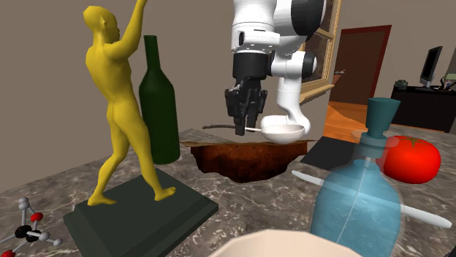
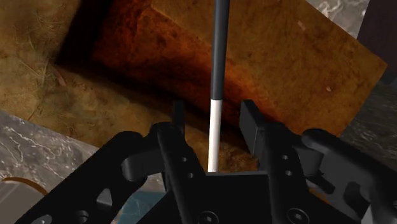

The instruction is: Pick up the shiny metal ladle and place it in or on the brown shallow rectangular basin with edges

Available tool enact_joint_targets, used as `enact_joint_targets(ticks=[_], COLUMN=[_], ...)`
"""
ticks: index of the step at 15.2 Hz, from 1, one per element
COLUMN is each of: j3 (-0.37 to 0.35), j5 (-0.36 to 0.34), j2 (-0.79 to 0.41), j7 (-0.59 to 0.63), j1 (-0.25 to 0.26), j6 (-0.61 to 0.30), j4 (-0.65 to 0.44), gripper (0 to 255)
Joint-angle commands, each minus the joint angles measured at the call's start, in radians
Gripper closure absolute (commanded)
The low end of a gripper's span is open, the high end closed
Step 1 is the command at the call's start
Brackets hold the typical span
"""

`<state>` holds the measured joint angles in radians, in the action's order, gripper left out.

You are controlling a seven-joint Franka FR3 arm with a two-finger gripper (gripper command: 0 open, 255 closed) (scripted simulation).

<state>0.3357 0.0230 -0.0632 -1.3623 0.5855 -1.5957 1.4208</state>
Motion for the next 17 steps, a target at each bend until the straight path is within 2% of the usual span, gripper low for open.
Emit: enact_joint_targets(ticks=[1, 5, 9, 17], j3=[0.0, 0.0, 0.008, 0.007], j5=[0.0, 0.0, 0.022, 0.021], j2=[0.0, 0.0, -0.056, -0.056], j7=[0.0, 0.0, -0.011, -0.011], j1=[0.0, 0.0, -0.014, -0.014], j6=[0.0, 0.0, 0.153, 0.152], j4=[0.0, 0.0, -0.205, -0.204], gripper=[0, 0, 0, 0])
